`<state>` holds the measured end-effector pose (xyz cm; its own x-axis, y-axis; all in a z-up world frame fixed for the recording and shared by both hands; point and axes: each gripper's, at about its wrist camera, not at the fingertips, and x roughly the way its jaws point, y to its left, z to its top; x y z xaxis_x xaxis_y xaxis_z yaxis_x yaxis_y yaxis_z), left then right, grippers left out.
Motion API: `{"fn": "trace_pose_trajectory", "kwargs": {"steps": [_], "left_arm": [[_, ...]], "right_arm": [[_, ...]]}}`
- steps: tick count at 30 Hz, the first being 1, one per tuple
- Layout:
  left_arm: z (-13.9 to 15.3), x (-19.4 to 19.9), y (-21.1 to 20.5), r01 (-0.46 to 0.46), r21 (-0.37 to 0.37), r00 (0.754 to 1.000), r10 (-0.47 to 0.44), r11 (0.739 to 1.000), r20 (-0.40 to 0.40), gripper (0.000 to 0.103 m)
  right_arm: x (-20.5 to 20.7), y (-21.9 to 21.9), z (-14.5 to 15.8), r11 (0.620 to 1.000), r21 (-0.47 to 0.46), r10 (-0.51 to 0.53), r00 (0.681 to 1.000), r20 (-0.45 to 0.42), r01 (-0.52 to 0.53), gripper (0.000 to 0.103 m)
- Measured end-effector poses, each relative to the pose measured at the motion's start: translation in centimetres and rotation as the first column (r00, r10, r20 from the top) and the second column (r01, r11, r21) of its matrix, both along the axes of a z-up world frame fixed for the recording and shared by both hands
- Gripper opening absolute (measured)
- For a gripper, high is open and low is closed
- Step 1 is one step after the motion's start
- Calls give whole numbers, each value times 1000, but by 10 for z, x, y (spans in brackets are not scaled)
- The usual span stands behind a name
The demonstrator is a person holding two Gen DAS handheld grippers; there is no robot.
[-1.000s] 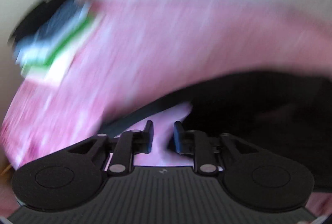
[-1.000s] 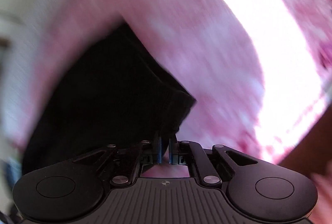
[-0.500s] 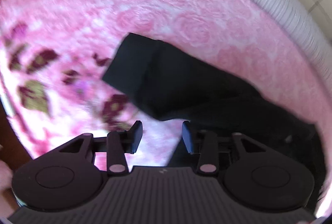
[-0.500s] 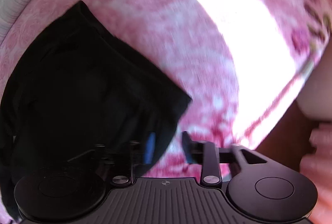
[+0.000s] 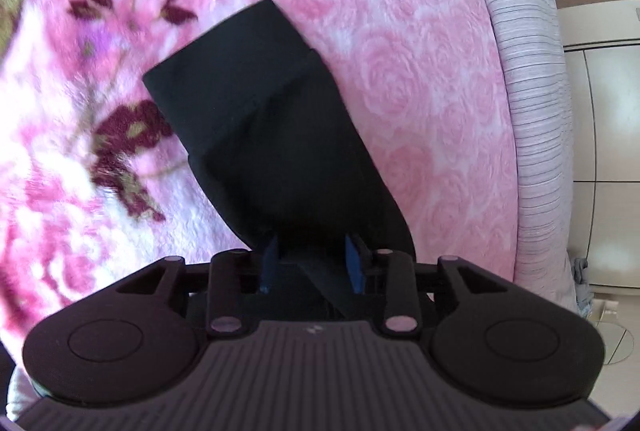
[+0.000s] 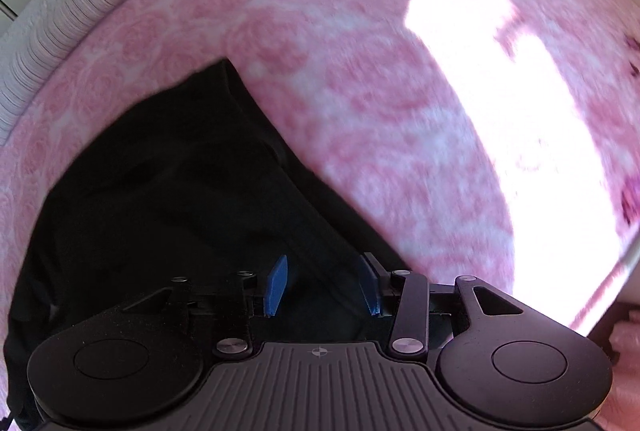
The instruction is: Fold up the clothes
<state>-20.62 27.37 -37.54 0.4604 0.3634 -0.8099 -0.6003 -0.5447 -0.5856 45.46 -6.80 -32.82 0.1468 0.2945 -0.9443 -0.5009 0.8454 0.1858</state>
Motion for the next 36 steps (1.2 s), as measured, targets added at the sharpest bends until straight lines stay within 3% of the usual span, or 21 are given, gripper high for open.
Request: {"fn": "trace_pose_trajectory", "kwargs": {"steps": [2,7,8,10,11,13,16,18,20,22,23,24,27,30,33,36], "left_arm": [[5,-2,-5,-30,-28,999,31,999,16,56],[-13,3,-6,-101,-108,994,106,989,37,61],[-21,6,-3,-112,-117,992,118,987,39,58],[-29,11,5,-123,-100,991,128,987,40,29],[-21,19,16,-88,-57,996,89,994,23,2],[1,36,43,11,46,1000,-10,999,-29,3],[41,76,88,168,183,981,-146,969,-131,3],[70,108,121,276,260,952,-224,925,-210,3],[100,140,153,383,326,910,-292,865,-294,8],[129,173,186,486,377,857,-346,788,-381,24],[144,189,203,536,398,827,-368,744,-425,40],[149,197,201,579,381,785,-367,721,-498,53],[115,181,157,631,224,723,-459,743,-515,56],[79,163,111,665,55,666,-558,745,-495,56],[39,125,43,595,-75,744,-584,800,-324,55],[11,97,-3,496,-127,842,-512,859,-173,54]], "right_arm": [[6,7,1,1000,1,1,1000,17,-1,43],[18,23,-1,1000,12,-26,1000,11,26,43],[20,27,-3,1000,15,-26,1000,8,26,43],[26,35,-6,1000,15,-15,1000,11,15,43],[28,39,-6,1000,14,-6,1000,19,6,43],[32,47,-4,1000,12,13,999,34,-13,43],[40,58,1,999,26,25,998,62,-27,43],[47,64,7,999,44,25,996,84,-29,43],[54,71,13,998,62,24,994,105,-31,43],[61,77,19,996,80,23,992,126,-33,43],[63,79,21,995,90,24,991,133,-36,43],[63,80,23,994,98,27,990,137,-40,43],[57,71,15,996,81,12,994,104,-21,43],[50,60,6,998,59,-6,998,67,2,43],[43,49,-3,999,37,-25,999,30,24,43],[36,38,-12,999,13,-45,999,-7,46,43]]}}
